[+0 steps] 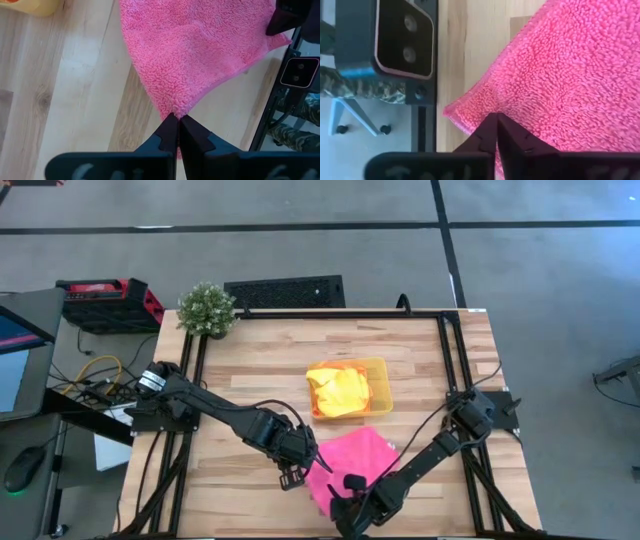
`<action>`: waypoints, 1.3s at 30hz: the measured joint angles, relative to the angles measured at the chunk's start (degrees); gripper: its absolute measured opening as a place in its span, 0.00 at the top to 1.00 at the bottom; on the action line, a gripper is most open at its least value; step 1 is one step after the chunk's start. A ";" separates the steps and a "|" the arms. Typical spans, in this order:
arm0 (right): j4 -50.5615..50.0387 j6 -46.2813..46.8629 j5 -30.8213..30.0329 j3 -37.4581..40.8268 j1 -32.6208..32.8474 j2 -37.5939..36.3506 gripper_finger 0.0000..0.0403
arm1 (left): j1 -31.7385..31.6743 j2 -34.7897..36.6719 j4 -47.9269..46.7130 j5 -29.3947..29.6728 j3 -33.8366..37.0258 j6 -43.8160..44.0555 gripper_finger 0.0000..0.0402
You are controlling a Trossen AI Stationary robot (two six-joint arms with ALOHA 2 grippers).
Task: Fold microfiber towels
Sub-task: Fold the pink microfiber towel
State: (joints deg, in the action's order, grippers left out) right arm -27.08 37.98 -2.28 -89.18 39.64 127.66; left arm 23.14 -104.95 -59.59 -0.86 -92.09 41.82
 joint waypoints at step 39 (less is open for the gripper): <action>-5.53 2.03 0.02 0.17 -2.41 -0.22 0.74 | 0.04 7.69 -0.43 -1.49 0.07 1.57 1.00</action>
State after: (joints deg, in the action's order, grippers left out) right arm -32.61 40.01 -2.26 -89.01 37.23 127.44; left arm 23.18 -97.26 -60.02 -2.35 -92.03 43.40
